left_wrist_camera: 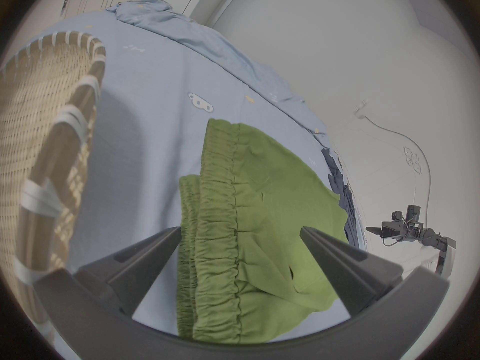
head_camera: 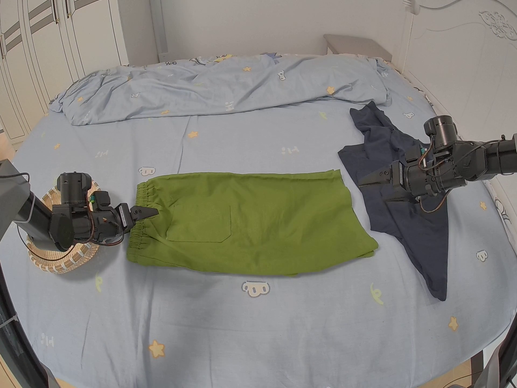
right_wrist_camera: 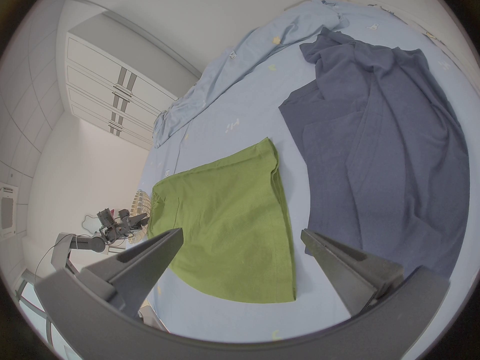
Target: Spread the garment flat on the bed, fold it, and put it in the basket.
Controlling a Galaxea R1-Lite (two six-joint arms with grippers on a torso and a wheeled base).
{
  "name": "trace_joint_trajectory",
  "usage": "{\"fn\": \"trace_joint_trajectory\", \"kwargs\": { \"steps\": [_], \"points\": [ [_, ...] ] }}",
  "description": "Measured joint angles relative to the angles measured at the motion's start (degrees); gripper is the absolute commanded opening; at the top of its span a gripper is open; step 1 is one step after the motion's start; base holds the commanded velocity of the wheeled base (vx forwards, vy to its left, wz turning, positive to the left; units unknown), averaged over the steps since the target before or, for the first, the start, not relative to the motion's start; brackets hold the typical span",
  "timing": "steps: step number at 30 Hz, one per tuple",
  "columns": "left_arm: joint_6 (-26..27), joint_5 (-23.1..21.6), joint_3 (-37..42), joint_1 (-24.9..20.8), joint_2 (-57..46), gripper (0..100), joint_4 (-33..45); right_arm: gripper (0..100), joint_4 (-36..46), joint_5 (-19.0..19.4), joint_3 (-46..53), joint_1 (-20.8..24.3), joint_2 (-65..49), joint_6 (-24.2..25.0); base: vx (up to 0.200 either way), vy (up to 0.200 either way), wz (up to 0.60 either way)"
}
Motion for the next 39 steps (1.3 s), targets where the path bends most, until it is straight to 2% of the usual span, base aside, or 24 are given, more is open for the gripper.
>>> {"fn": "trace_joint_trajectory", "kwargs": {
  "steps": [9,23,24,39],
  "points": [
    [2.4,0.2,-0.1,0.2,3.6,100,-1.6,100,0.0,0.0,0.4,0.4,0.1,0.0,0.000,0.000,0.00],
    [1.3,-0.2,-1.0,0.0,6.7,100,-1.6,100,-0.1,0.0,0.5,0.3,0.4,-0.1,0.000,0.000,0.00],
    [0.8,-0.3,-1.2,0.0,6.8,0,-1.6,100,0.0,0.0,0.5,0.3,0.5,-0.2,0.000,0.000,0.00],
    [0.4,-0.8,-1.3,-0.4,6.6,0,-1.0,100,0.0,-0.1,0.7,0.3,0.6,-0.2,0.000,0.000,0.00]
  ]
}}
